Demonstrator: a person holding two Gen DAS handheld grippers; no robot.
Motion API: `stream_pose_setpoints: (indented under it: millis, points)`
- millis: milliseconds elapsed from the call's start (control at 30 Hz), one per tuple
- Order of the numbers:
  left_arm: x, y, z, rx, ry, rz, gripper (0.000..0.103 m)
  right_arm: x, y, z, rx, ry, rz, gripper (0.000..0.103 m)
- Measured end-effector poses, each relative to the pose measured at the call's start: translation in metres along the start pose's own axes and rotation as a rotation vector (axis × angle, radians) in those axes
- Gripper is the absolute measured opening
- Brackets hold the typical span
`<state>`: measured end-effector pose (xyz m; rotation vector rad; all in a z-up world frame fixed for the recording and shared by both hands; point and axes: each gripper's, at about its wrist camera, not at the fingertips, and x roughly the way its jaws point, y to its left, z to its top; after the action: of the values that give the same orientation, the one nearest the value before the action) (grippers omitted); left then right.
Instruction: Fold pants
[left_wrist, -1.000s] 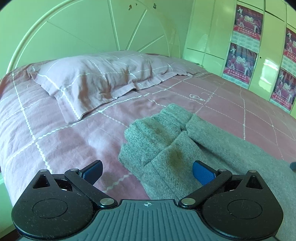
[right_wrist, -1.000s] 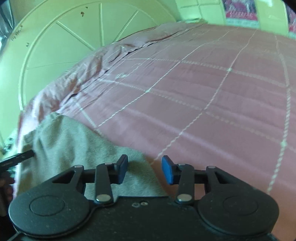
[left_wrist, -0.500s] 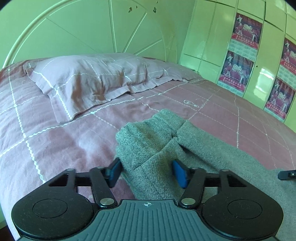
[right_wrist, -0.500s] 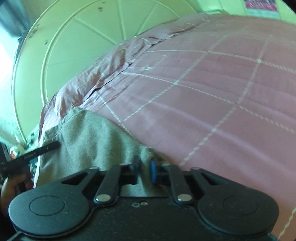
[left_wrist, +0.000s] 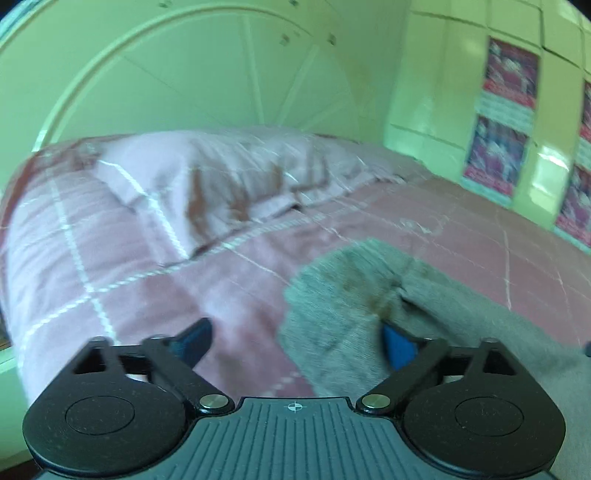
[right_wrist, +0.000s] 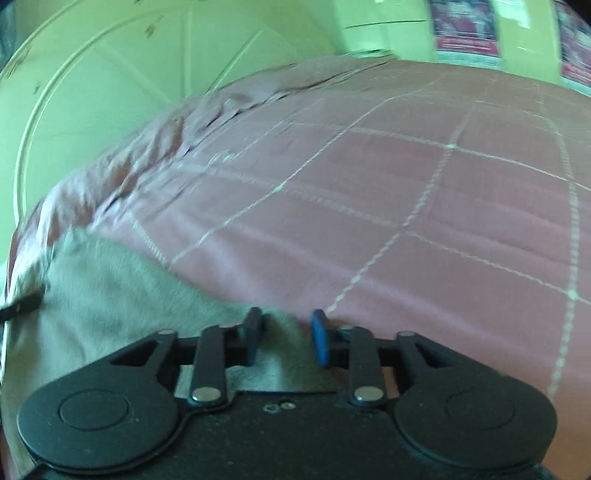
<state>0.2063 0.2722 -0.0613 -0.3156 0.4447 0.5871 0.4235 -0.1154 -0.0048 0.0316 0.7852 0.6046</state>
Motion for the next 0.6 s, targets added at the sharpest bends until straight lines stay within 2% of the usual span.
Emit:
stream_pose_setpoints:
  millis: [33, 100, 167, 233, 300, 367, 433, 467, 500, 567, 600]
  points:
    - [-0.004, 0.001, 0.002, 0.003, -0.001, 0.003, 0.096, -0.014, -0.003, 0.001, 0.008, -0.028, -0.022, 0.025]
    - [-0.017, -0.006, 0.005, 0.029, -0.042, -0.009, 0.096, -0.048, -0.008, -0.002, 0.01, -0.066, -0.009, 0.025]
    - [-0.033, -0.024, 0.01, 0.107, -0.1, -0.035, 0.096, -0.079, -0.006, -0.012, -0.013, -0.099, -0.043, 0.026]
    - [-0.049, -0.041, 0.013, 0.153, -0.17, -0.032, 0.096, -0.102, -0.003, -0.026, -0.003, -0.107, -0.049, 0.027]
    - [-0.059, -0.055, 0.013, 0.174, -0.203, -0.084, 0.096, -0.109, -0.003, -0.043, 0.044, -0.077, -0.033, 0.027]
    - [-0.063, -0.071, 0.007, 0.225, -0.167, -0.17, 0.096, -0.103, -0.002, -0.058, 0.081, -0.032, -0.018, 0.027]
    - [-0.06, -0.085, -0.004, 0.287, -0.088, -0.237, 0.096, -0.09, -0.004, -0.071, 0.107, 0.023, 0.006, 0.021]
    - [-0.057, -0.089, -0.01, 0.318, -0.046, -0.25, 0.096, -0.084, -0.008, -0.076, 0.129, 0.049, -0.024, 0.019]
    - [-0.051, -0.092, -0.016, 0.35, 0.015, -0.236, 0.096, -0.081, -0.017, -0.08, 0.16, 0.048, -0.067, 0.012]
    - [-0.036, -0.09, -0.023, 0.358, 0.14, -0.206, 0.096, -0.091, -0.039, -0.086, 0.278, 0.002, -0.112, 0.003]
    - [-0.035, -0.086, -0.022, 0.334, 0.152, -0.214, 0.096, -0.1, -0.046, -0.088, 0.316, -0.027, -0.151, 0.007]
